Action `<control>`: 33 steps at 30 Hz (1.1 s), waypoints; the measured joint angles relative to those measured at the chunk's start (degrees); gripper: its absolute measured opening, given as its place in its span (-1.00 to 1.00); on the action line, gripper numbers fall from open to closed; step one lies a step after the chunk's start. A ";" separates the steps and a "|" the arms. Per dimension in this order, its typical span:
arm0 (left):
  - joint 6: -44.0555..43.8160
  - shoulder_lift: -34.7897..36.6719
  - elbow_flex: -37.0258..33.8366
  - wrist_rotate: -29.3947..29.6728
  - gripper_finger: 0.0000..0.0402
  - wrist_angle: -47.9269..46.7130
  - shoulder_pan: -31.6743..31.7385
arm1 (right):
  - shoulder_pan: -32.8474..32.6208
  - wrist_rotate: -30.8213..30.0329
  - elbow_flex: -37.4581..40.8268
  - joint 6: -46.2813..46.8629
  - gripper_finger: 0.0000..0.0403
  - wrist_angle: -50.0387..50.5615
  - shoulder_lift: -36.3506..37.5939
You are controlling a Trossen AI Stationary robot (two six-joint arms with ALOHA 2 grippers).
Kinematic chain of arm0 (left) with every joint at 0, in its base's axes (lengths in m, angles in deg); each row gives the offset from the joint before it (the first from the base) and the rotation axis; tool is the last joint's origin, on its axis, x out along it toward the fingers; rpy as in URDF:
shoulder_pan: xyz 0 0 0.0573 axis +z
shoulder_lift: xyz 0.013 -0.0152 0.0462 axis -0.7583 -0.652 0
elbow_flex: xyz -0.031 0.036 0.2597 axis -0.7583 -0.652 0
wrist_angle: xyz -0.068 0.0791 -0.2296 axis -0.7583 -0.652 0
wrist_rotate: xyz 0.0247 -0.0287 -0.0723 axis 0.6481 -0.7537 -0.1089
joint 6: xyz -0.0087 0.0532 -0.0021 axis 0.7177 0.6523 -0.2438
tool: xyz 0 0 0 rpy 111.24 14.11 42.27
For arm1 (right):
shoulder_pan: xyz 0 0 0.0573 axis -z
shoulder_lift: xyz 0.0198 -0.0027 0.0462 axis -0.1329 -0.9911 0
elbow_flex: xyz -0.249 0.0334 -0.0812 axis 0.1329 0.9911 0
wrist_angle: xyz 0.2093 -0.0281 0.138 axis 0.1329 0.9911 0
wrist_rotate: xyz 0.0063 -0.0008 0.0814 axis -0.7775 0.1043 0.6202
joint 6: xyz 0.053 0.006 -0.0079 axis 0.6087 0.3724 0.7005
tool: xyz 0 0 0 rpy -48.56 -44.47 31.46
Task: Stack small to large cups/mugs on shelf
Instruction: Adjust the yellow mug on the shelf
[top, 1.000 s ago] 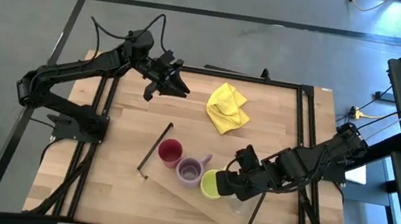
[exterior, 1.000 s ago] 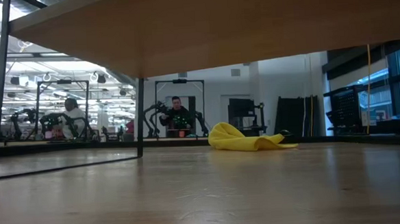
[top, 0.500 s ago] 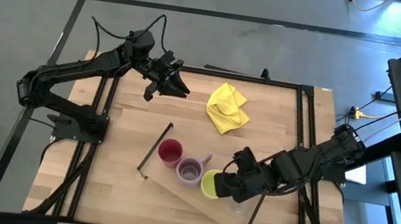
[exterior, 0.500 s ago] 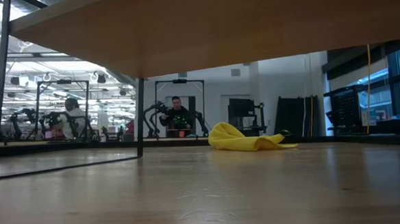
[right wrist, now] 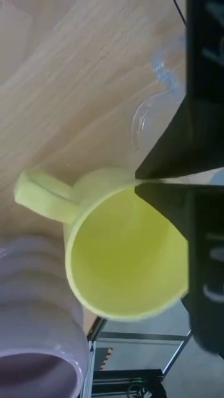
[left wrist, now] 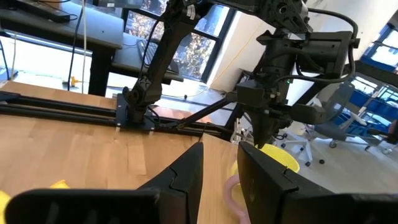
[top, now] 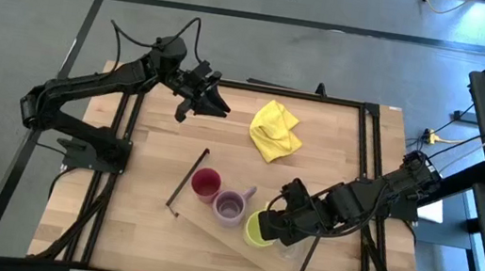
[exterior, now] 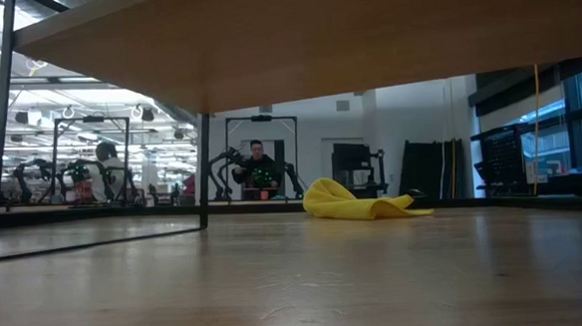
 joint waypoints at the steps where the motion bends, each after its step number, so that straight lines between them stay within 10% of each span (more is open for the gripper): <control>1: 0.00 0.00 0.00 0.00 -0.53 0.00 -0.02 | 0.00 0.01 0.00 -0.02 -0.92 0.10 0.01; 33: 1.38 0.00 0.00 0.07 -0.53 -3.61 -0.03 | -2.67 -7.72 -0.04 2.30 -0.82 -0.16 3.41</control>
